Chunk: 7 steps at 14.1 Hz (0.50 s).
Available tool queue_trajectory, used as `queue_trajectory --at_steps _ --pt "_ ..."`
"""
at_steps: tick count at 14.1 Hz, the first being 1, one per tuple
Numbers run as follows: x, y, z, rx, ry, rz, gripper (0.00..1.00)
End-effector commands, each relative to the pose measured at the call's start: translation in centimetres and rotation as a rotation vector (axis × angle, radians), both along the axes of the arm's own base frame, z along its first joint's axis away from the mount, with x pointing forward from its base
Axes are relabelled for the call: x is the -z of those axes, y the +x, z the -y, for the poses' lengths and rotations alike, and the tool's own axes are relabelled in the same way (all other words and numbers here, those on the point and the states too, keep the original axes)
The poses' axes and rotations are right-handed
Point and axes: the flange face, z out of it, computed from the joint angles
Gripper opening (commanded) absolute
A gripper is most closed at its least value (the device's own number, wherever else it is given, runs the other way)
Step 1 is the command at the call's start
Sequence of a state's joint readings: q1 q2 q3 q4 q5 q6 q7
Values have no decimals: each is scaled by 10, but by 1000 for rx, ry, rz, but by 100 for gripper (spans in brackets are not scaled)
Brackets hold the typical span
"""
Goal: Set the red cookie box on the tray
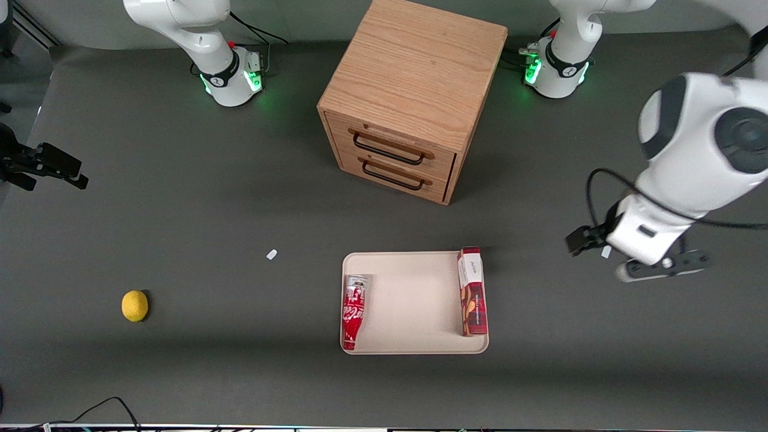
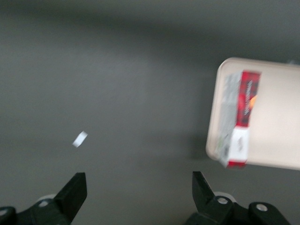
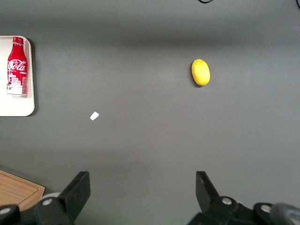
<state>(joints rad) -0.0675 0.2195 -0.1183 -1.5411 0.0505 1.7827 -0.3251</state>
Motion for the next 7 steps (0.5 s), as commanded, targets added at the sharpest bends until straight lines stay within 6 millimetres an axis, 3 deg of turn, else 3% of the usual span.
queue_trajectory --at_steps 1,5,7 --pt "-37 -49 -36 9 4 -14 100" --pt "-85 -90 -74 42 20 -24 100" --pt "-106 -112 -78 28 9 -31 100"
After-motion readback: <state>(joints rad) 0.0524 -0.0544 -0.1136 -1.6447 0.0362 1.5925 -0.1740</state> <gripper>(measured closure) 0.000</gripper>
